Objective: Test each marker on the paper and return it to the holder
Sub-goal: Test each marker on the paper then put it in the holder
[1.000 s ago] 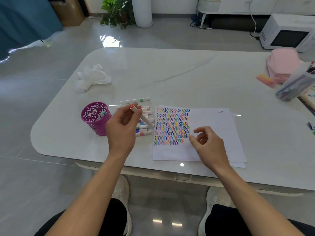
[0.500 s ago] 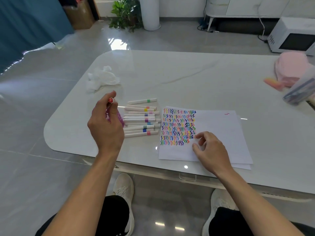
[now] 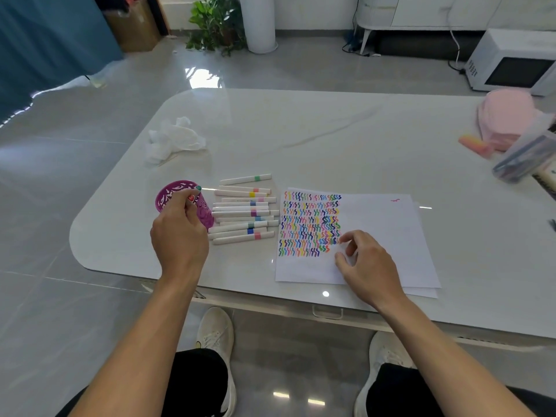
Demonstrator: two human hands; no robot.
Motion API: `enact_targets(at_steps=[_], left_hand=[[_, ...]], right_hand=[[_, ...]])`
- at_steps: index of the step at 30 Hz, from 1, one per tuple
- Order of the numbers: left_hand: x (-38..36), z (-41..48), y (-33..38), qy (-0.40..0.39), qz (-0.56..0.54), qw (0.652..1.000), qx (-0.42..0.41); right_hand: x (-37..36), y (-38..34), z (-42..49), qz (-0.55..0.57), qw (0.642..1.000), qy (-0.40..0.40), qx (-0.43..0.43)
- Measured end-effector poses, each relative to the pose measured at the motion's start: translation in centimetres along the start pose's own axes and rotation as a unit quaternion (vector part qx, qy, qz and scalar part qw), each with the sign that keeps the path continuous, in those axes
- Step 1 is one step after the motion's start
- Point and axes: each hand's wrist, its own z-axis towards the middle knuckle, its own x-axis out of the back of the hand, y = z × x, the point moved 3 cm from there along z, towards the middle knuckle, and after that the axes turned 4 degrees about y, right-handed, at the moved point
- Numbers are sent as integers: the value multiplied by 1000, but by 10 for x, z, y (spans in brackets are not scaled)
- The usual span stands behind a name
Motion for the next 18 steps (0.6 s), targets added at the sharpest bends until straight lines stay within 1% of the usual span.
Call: enact_targets(at_steps=[7, 12, 14, 18], left_hand=[[-8, 0, -4, -12, 10, 1000, -12], [-8, -7, 6, 6, -6, 999, -33], [-9, -11, 11, 8, -19, 998, -64], [-20, -24, 20, -5, -10, 987, -162]], right_hand=[[1, -1, 0, -12, 1000, -2, 1], [1, -3, 0, -15, 1000, -5, 0], [2, -3, 0, -16, 1000, -6, -2], [3, -3, 1, -13, 1000, -7, -6]])
